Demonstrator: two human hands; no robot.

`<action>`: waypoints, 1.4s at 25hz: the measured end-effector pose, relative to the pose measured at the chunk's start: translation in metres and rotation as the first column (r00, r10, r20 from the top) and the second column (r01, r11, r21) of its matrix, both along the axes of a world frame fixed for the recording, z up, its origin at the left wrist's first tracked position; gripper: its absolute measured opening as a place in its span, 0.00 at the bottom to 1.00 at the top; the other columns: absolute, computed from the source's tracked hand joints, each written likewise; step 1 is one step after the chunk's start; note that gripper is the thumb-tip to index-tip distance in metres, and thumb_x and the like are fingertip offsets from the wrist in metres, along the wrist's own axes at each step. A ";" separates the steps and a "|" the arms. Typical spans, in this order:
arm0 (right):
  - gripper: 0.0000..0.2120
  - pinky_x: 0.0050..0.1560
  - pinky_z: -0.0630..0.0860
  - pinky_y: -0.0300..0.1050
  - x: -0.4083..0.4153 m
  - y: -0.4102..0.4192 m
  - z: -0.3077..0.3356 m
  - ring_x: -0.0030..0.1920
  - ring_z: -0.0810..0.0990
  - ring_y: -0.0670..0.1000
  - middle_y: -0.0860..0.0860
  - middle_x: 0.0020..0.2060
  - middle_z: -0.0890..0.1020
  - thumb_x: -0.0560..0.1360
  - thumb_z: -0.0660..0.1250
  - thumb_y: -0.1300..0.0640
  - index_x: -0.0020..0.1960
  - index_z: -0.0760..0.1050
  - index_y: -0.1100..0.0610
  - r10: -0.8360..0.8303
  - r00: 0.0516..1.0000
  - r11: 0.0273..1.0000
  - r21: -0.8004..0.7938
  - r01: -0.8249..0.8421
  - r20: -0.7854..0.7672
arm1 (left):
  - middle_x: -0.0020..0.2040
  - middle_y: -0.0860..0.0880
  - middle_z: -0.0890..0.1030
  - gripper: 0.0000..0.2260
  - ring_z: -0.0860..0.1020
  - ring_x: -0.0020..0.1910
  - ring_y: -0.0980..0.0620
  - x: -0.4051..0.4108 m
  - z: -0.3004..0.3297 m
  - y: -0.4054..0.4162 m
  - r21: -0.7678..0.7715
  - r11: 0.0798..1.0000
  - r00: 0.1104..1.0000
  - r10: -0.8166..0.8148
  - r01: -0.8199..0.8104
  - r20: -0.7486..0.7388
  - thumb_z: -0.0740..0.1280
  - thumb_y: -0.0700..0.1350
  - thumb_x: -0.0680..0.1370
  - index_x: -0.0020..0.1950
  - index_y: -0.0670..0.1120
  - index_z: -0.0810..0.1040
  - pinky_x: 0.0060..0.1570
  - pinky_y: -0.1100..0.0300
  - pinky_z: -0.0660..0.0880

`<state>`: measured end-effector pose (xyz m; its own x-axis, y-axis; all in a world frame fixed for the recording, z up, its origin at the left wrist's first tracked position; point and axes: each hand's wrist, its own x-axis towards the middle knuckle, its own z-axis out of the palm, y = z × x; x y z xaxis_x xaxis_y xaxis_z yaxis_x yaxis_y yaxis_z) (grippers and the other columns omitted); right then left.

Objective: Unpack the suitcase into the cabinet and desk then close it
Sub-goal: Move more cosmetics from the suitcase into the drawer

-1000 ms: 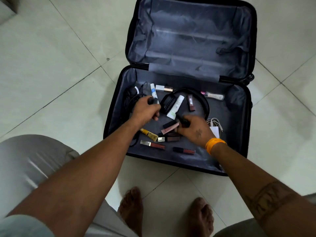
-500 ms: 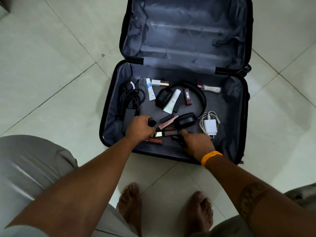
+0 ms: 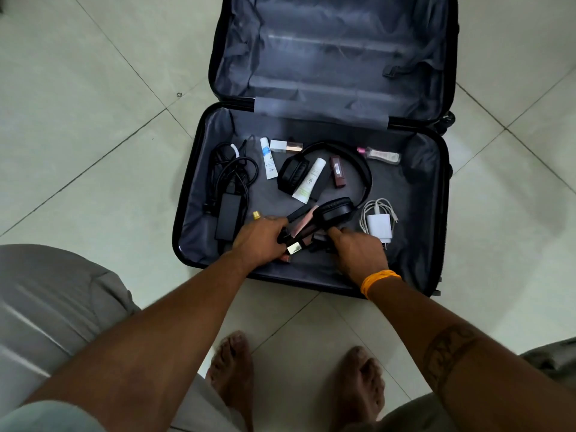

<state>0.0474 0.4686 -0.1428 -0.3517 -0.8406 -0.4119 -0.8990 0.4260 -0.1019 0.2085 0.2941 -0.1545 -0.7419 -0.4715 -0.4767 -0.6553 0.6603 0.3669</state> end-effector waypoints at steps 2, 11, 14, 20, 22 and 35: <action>0.16 0.39 0.72 0.49 -0.002 -0.004 0.002 0.51 0.85 0.63 0.56 0.54 0.84 0.78 0.66 0.56 0.65 0.75 0.52 -0.006 1.000 0.999 0.047 0.005 0.012 | 0.47 0.47 0.85 0.09 0.82 0.48 0.44 0.002 -0.001 0.002 0.057 0.993 0.994 0.104 -0.102 -0.041 0.72 0.49 0.71 0.49 0.48 0.81 0.41 0.53 0.78; 0.09 0.42 0.81 0.47 0.017 -0.040 0.106 0.36 0.81 0.47 0.50 0.33 0.85 0.72 0.78 0.52 0.40 0.84 0.57 -0.542 0.385 0.601 0.024 0.799 0.747 | 0.29 0.46 0.78 0.10 0.74 0.24 0.50 -0.012 0.107 -0.021 0.586 0.451 0.590 0.805 -0.674 0.059 0.74 0.45 0.77 0.39 0.42 0.80 0.23 0.62 0.70; 0.09 0.38 0.77 0.40 0.010 -0.054 0.176 0.32 0.77 0.44 0.50 0.30 0.82 0.74 0.78 0.58 0.42 0.84 0.64 -0.482 0.114 0.406 0.106 0.908 0.869 | 0.28 0.46 0.76 0.10 0.68 0.21 0.53 -0.022 0.174 -0.023 0.775 0.232 0.436 0.898 -0.588 0.062 0.68 0.42 0.77 0.36 0.43 0.80 0.20 0.65 0.63; 0.11 0.33 0.71 0.34 0.008 -0.057 0.338 0.25 0.72 0.40 0.42 0.22 0.75 0.76 0.76 0.61 0.38 0.81 0.63 -0.431 0.059 0.394 0.128 0.910 0.901 | 0.40 0.43 0.80 0.09 0.76 0.34 0.54 -0.041 0.340 -0.010 0.767 0.263 0.444 0.895 -0.585 0.032 0.65 0.46 0.69 0.41 0.45 0.84 0.32 0.63 0.72; 0.11 0.36 0.74 0.39 0.013 -0.049 0.394 0.29 0.74 0.43 0.44 0.26 0.78 0.75 0.77 0.58 0.38 0.81 0.63 -0.447 0.002 0.328 0.162 0.931 0.895 | 0.42 0.42 0.81 0.11 0.78 0.39 0.49 -0.045 0.400 -0.001 0.741 0.298 0.478 0.877 -0.601 0.035 0.65 0.47 0.70 0.45 0.45 0.85 0.35 0.61 0.74; 0.10 0.31 0.71 0.37 -0.003 0.104 0.744 0.28 0.72 0.44 0.46 0.27 0.77 0.77 0.76 0.57 0.42 0.82 0.63 -0.309 -0.031 0.051 0.049 0.997 0.951 | 0.38 0.51 0.84 0.07 0.79 0.33 0.57 -0.089 0.746 0.111 0.769 0.562 0.761 0.629 -0.304 -0.160 0.73 0.40 0.80 0.57 0.44 0.85 0.33 0.63 0.75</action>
